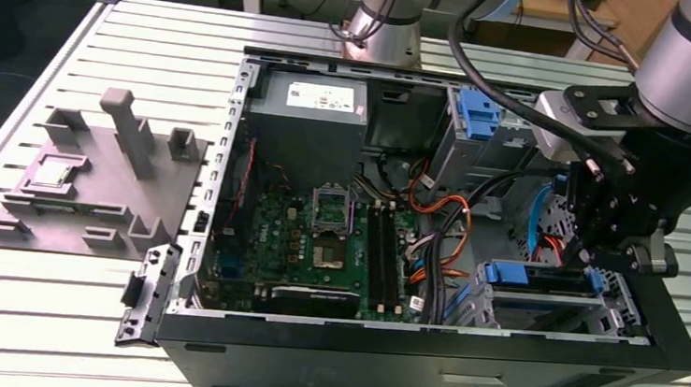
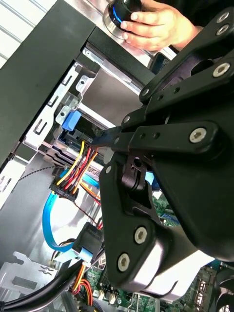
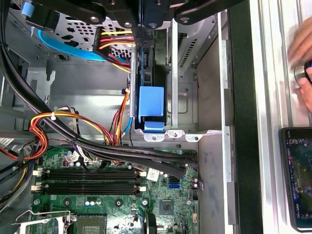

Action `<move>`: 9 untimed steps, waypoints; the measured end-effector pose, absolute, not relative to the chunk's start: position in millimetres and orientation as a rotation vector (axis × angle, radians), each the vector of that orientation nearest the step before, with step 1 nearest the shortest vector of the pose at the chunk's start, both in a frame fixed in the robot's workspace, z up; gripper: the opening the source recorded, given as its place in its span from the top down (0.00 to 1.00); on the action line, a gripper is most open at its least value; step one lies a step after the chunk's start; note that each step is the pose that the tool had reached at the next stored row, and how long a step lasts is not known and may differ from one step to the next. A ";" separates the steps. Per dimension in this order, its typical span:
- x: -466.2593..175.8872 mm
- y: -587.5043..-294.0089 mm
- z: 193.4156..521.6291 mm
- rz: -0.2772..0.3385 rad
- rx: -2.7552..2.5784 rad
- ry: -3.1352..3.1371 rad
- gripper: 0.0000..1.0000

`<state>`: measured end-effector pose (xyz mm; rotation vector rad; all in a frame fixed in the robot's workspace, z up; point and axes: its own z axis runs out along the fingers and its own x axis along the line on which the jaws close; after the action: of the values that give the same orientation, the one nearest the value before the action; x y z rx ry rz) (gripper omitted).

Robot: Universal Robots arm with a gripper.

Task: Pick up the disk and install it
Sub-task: 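Insert the first disk wire, then insert the second disk wire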

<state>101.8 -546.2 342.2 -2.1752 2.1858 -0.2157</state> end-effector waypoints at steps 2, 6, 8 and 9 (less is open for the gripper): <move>101.9 -546.2 342.2 -0.213 -2.177 2.187 0.90; 101.9 -546.2 342.2 -0.213 -2.177 2.187 0.90; 101.9 -546.2 342.2 -0.213 -2.177 2.187 0.90; 101.9 -546.2 342.2 -0.212 -2.177 2.187 0.90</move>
<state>101.9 -546.2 342.2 -2.1771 2.1874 -0.2125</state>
